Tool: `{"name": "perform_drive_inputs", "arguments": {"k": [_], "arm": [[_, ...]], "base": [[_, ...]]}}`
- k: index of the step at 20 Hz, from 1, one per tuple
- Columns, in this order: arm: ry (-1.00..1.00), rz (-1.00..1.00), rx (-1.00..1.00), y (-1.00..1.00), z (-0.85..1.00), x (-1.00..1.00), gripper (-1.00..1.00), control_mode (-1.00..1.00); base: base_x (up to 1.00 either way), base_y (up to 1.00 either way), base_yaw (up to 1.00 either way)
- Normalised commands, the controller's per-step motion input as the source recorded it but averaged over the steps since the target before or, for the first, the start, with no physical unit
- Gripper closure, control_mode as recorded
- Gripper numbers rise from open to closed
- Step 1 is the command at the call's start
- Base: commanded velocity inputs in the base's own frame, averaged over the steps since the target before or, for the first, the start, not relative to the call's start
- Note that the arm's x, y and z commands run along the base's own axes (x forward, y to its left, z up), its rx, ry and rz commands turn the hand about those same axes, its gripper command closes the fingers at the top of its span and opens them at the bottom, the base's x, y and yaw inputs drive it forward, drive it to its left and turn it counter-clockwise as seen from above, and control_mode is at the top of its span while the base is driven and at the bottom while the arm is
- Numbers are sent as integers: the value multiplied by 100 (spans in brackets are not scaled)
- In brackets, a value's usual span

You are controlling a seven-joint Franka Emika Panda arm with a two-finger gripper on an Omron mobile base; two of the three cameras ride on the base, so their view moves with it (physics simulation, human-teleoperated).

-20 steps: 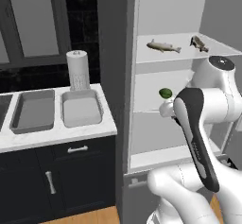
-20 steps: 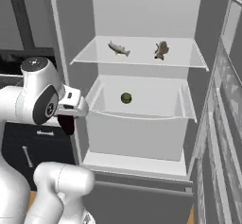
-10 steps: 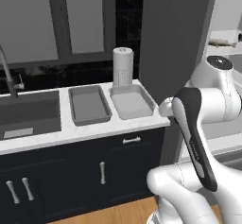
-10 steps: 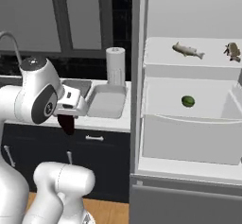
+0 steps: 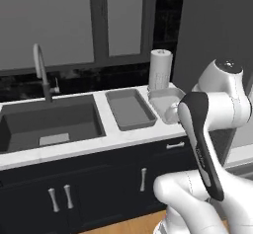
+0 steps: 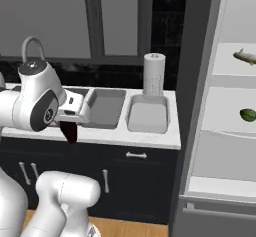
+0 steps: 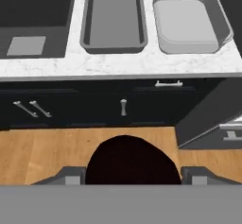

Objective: Place one avocado and one fish in each tupperware on the nearby counter, to pack two identical lunches.

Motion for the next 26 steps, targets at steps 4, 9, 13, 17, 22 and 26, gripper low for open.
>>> {"name": "perform_drive_inputs", "arguments": {"k": [4, 9, 13, 17, 22, 26], "arm": [[0, 0, 0, 0, 0, 0, 100, 100], [0, 0, 0, 0, 0, 0, 100, 100], [0, 0, 0, 0, 0, 0, 100, 100], [0, 0, 0, 0, 0, 0, 100, 100], [0, 0, 0, 0, 0, 17, 100, -100], [0, 0, 0, 0, 0, 59, 100, -100]], "base": [[75, 25, -1], [67, 39, -2], [51, 59, -4], [45, 56, -4], [24, 10, 0], [0, 0, 0]]}}
